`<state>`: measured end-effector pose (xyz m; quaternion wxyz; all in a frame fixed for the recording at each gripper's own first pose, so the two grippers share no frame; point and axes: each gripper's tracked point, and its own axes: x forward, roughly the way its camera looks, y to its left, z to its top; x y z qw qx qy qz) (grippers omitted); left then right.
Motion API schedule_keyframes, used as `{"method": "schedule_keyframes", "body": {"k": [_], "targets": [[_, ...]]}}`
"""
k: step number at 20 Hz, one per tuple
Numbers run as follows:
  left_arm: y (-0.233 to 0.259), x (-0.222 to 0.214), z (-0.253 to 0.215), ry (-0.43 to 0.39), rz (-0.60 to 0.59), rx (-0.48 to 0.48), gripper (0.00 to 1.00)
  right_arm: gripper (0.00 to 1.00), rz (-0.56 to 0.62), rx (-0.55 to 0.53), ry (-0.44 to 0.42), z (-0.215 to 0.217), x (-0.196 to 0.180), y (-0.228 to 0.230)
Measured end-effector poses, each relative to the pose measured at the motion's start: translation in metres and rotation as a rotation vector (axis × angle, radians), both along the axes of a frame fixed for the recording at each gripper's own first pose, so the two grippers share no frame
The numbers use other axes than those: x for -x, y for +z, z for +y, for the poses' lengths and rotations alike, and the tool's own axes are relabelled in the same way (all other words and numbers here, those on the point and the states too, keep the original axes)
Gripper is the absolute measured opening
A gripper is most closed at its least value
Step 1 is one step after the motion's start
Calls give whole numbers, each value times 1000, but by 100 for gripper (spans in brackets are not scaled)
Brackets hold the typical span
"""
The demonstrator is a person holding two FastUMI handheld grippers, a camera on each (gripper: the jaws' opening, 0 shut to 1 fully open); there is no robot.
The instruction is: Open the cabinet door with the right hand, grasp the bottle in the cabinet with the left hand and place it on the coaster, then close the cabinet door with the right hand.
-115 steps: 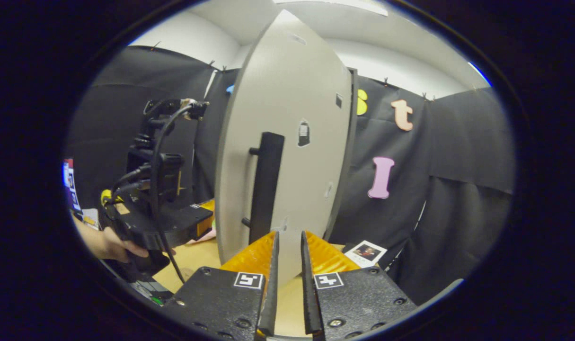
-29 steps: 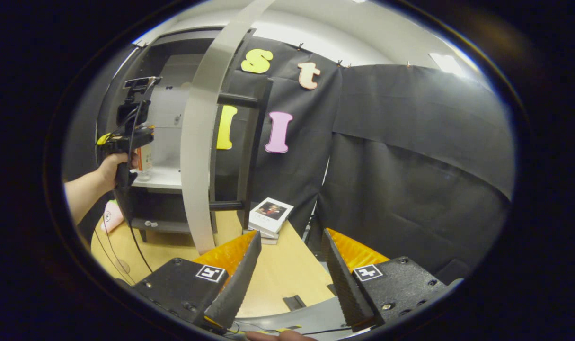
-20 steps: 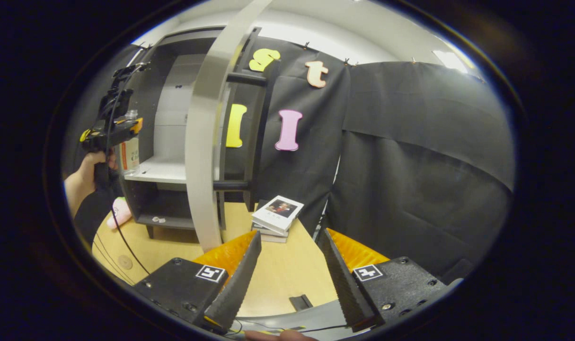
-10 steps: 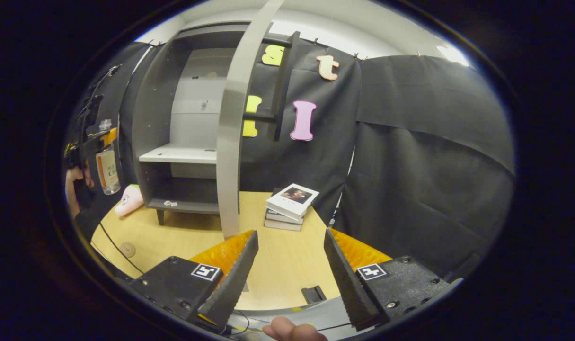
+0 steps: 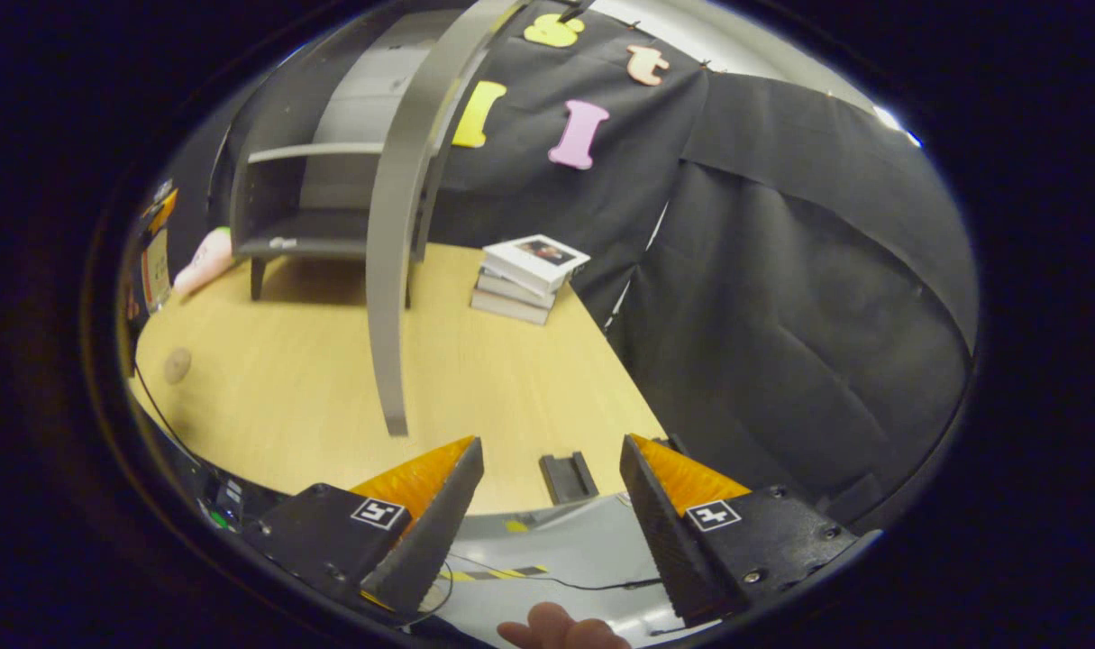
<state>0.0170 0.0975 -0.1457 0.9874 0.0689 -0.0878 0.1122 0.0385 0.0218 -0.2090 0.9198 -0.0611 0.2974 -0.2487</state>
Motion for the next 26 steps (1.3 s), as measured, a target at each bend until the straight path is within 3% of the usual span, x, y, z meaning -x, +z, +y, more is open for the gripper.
{"method": "schedule_keyframes", "body": {"k": [3,6,10,13,14,15,16,17,19,21,24,26], "targets": [[-33,0,22,56,-44,-35,43,98,107,11,40,13,14,-36],[-73,-4,42,97,-12,25,43,98,191,14,88,23,17,-56],[-117,-14,64,160,70,59,43,99,232,10,122,31,13,-54],[-131,-17,66,135,100,107,43,99,217,11,143,49,-3,-48],[-139,-18,62,125,126,126,34,99,214,13,152,54,-7,-46],[-138,-20,66,130,116,128,58,99,217,14,162,57,-9,-46],[-137,-19,66,130,104,123,49,100,223,15,174,61,-10,-46],[-136,-19,69,149,93,112,52,99,228,16,183,65,-11,-48],[-141,-18,70,146,104,109,58,99,234,13,195,71,-13,-50],[-151,-19,70,150,144,98,81,99,238,7,194,73,-13,-54],[-153,-18,76,176,140,81,81,99,251,7,194,74,-12,-58],[-148,-18,78,189,114,62,87,99,260,27,195,74,-11,-59]]}}
